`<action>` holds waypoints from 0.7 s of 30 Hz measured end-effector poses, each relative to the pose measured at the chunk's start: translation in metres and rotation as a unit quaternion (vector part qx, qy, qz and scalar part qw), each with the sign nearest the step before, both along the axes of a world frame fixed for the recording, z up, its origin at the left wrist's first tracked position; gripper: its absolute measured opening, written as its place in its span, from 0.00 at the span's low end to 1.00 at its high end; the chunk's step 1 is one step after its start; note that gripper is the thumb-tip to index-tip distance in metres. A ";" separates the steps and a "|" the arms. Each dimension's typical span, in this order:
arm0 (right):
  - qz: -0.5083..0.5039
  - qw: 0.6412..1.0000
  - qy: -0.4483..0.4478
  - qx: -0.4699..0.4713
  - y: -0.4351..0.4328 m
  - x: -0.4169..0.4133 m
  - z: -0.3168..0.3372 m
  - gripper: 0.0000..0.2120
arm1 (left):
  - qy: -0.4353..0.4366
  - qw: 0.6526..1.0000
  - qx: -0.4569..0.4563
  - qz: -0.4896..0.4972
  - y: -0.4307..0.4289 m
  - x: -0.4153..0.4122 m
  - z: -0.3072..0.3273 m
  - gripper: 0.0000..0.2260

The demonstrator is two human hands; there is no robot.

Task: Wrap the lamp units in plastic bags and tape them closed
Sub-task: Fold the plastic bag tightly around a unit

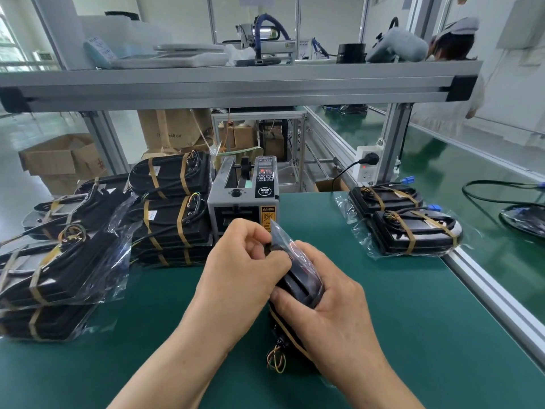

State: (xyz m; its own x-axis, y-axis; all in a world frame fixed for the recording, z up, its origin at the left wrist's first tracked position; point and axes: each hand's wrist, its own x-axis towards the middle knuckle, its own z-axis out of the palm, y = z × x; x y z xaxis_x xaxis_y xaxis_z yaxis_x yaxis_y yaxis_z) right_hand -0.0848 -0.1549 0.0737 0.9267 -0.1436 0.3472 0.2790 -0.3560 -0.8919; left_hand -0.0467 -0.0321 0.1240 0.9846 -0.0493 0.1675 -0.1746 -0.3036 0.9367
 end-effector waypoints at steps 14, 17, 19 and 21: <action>0.010 1.000 -0.014 -0.011 0.001 -0.001 -0.005 0.27 | 0.002 0.993 -0.111 0.039 -0.005 0.019 -0.017 0.07; 0.007 0.999 -0.027 -0.025 0.002 0.000 -0.006 0.28 | -0.019 0.994 -0.092 0.053 -0.003 0.020 -0.021 0.05; -0.007 0.998 -0.059 -0.015 0.004 0.004 -0.008 0.25 | -0.038 0.994 -0.085 0.054 0.000 0.021 -0.020 0.04; -0.024 0.994 -0.101 0.020 0.008 0.011 -0.011 0.28 | -0.080 0.993 -0.075 0.049 0.004 0.023 -0.015 0.06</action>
State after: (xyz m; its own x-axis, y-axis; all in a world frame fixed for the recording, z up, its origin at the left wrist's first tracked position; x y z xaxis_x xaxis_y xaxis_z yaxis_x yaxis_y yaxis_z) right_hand -0.0739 -0.1468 0.0631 0.8299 -0.2038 0.5193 0.4381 -0.3383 -0.8329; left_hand -0.0235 -0.0284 0.1088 0.9436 0.0820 0.3207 -0.3016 -0.1860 0.9351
